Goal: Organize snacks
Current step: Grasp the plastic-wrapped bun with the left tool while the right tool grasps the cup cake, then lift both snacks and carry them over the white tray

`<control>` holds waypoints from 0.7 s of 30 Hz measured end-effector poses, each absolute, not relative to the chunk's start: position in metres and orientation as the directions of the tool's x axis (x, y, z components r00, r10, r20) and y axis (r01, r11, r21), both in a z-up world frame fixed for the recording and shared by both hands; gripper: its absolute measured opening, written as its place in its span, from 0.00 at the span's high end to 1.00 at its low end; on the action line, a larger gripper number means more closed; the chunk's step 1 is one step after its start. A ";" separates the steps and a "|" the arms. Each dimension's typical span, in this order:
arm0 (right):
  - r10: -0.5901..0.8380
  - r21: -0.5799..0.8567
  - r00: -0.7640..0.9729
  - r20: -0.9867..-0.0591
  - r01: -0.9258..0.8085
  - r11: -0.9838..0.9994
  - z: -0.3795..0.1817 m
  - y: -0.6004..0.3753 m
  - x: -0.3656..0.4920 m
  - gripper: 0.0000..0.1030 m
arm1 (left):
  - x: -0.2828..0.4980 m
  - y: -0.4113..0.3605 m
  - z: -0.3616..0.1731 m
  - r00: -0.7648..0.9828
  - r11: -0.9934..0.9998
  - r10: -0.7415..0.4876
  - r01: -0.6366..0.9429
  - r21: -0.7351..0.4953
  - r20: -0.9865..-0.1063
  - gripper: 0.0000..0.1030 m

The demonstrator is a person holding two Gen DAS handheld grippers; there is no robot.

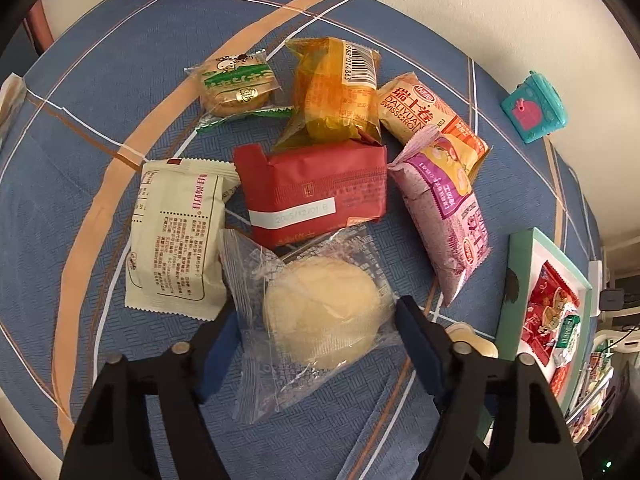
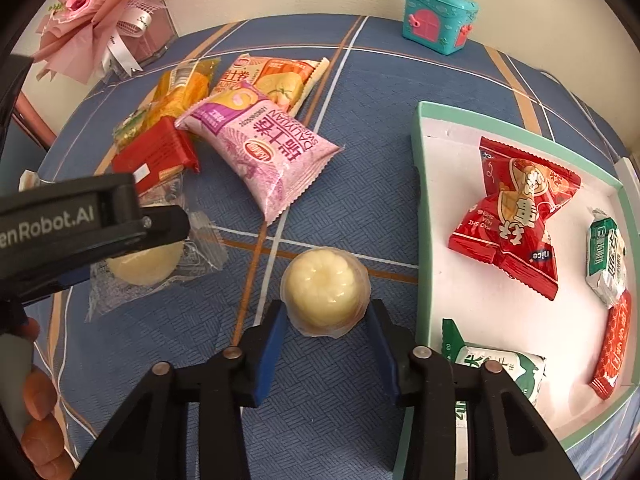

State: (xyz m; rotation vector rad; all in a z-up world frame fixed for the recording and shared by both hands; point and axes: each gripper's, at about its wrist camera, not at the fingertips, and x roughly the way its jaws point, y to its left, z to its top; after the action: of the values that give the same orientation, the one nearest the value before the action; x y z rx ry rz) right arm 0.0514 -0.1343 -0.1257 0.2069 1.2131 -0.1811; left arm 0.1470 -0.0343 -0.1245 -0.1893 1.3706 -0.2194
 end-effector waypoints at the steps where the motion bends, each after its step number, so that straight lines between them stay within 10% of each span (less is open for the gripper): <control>1: -0.023 0.067 0.340 -0.940 0.250 0.966 -0.126 -0.137 0.052 0.60 | 0.148 -0.032 -0.126 0.183 0.964 -0.267 0.049 -0.262 -0.946 0.31; 21: 0.045 0.149 0.344 -0.938 0.282 0.948 -0.109 -0.181 0.048 0.75 | 0.137 -0.028 -0.109 0.165 0.980 -0.196 0.073 -0.186 -0.967 0.39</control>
State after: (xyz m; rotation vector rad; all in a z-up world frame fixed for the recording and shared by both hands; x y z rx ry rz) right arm 0.0481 -0.1807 -0.1086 0.3078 1.2155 -0.1567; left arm 0.1370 -0.0278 -0.1088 -0.1046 1.3925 -0.1915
